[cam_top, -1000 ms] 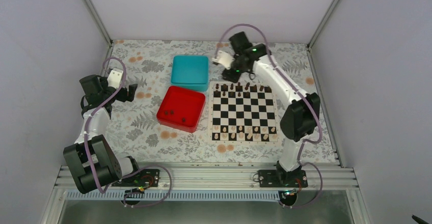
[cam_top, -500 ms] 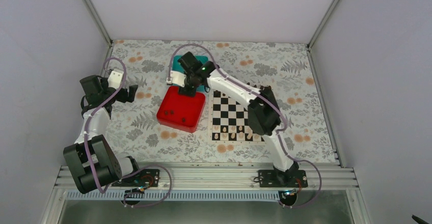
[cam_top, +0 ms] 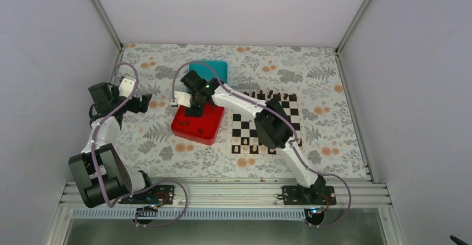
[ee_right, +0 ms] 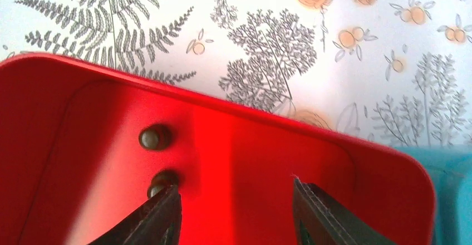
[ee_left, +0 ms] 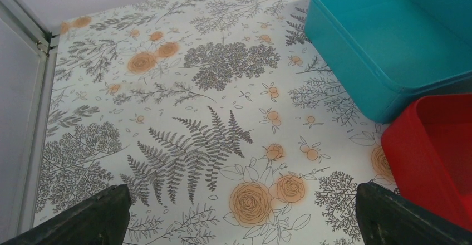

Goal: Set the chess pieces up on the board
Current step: Pick up the chess piece from the storage box.

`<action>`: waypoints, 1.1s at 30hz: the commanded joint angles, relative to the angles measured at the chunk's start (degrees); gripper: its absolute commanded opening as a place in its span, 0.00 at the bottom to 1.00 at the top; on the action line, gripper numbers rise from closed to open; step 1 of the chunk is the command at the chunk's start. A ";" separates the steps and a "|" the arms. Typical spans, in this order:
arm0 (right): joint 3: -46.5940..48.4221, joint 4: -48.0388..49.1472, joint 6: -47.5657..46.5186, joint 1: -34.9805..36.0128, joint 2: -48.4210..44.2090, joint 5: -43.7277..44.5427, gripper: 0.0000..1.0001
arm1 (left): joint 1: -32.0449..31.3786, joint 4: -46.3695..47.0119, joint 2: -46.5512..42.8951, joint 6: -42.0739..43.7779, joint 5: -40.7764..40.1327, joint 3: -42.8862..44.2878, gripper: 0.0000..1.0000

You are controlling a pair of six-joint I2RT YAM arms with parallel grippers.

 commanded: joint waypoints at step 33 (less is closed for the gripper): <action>-1.33 3.94 0.49 1.23 -2.00 2.46 0.50 | 0.41 1.19 1.03 0.89 1.24 0.62 1.00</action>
